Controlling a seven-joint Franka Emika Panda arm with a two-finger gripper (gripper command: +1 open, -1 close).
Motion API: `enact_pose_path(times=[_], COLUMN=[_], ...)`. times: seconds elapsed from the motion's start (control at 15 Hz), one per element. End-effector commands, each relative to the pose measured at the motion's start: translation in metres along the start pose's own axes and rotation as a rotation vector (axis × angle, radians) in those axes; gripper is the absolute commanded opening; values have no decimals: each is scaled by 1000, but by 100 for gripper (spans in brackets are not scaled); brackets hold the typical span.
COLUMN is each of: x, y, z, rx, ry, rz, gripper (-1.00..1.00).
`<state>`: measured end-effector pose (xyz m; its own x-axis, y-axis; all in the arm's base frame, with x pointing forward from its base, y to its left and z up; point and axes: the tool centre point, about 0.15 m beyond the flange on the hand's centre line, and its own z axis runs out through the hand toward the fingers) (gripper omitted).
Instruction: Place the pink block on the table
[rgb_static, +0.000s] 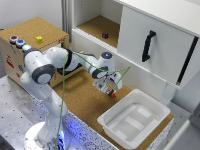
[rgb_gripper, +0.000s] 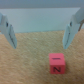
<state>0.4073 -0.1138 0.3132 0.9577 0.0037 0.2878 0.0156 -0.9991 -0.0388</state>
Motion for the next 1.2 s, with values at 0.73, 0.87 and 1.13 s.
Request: enact_pose_path(times=[0.73, 0.87, 1.13], x=[-17, -16, -8], y=[-173, -194, -243], z=[-139, -151, -169], rx=[115, 120, 110], ry=[94, 104, 123], rz=[-186, -202, -265], gripper=[100, 100, 100])
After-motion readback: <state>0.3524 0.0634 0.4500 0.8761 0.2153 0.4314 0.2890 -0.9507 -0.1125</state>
